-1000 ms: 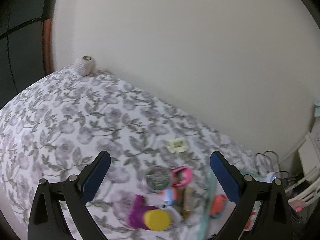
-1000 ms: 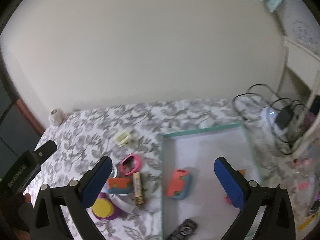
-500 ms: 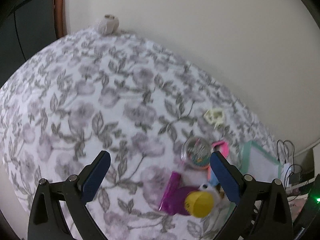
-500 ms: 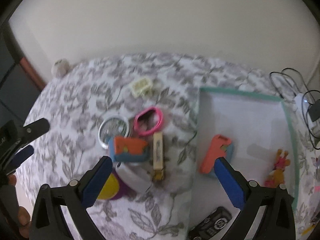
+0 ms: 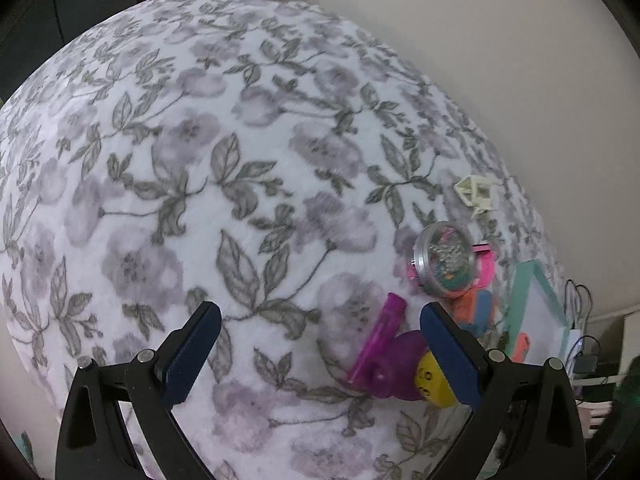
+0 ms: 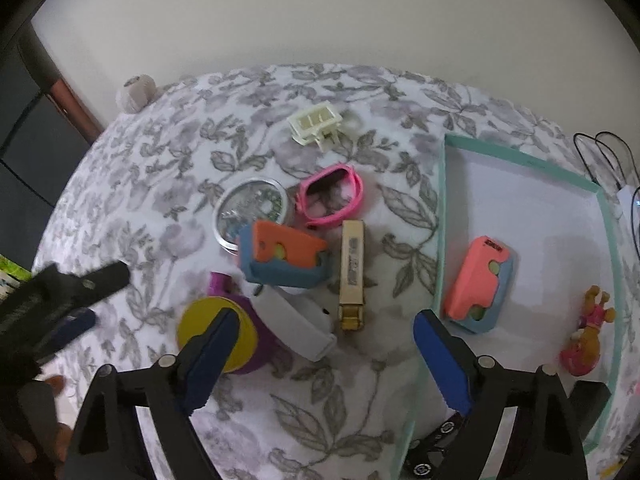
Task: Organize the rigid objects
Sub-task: 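Grasp the pink lighter with left tool while right tool grasps the yellow-lidded purple cup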
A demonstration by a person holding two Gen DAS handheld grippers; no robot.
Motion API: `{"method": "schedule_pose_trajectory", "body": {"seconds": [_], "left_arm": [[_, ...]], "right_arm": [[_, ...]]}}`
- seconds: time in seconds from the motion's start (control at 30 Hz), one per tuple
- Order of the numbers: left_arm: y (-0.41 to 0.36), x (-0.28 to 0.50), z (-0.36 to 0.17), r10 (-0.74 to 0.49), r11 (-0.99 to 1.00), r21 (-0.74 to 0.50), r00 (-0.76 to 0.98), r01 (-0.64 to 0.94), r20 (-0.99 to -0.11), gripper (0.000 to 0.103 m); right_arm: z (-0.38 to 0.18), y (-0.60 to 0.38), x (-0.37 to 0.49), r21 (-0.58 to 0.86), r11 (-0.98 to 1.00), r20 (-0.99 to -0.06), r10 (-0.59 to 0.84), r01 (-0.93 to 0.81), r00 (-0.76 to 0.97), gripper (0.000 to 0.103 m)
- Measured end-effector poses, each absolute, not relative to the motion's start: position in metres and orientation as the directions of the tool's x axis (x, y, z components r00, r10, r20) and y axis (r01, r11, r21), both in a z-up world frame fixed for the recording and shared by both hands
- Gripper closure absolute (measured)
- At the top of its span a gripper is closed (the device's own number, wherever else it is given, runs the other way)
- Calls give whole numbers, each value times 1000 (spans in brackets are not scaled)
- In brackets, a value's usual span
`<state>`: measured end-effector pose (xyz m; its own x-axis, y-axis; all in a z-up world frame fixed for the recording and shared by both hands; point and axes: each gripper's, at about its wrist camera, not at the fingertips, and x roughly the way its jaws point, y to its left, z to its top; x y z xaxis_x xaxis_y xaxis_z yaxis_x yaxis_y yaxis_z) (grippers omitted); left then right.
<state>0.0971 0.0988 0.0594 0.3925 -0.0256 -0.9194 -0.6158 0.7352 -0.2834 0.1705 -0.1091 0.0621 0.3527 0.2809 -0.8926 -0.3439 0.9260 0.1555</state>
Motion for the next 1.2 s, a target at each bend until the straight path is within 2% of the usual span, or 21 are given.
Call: {"method": "schedule_pose_trajectory", "body": {"seconds": [0.17, 0.37, 0.67, 0.8, 1.2], "left_arm": [[97, 98, 51, -32, 735, -270, 366, -622, -930, 3], [109, 94, 45, -26, 700, -268, 352, -662, -936, 3], [111, 95, 42, -53, 689, -288, 350, -665, -935, 3], [109, 97, 35, -78, 683, -287, 324, -671, -943, 3], [106, 102, 29, -116, 688, -306, 317, -657, -941, 3]], "right_arm": [[65, -98, 166, 214, 900, -882, 345, -379, 322, 18], [58, -84, 160, 264, 870, -881, 393, -417, 262, 36], [52, -69, 154, 251, 853, -891, 388, -458, 235, 42], [54, -64, 151, 246, 847, -890, 390, -472, 236, 53], [54, -57, 146, 198, 841, -904, 355, -503, 237, 53]]}}
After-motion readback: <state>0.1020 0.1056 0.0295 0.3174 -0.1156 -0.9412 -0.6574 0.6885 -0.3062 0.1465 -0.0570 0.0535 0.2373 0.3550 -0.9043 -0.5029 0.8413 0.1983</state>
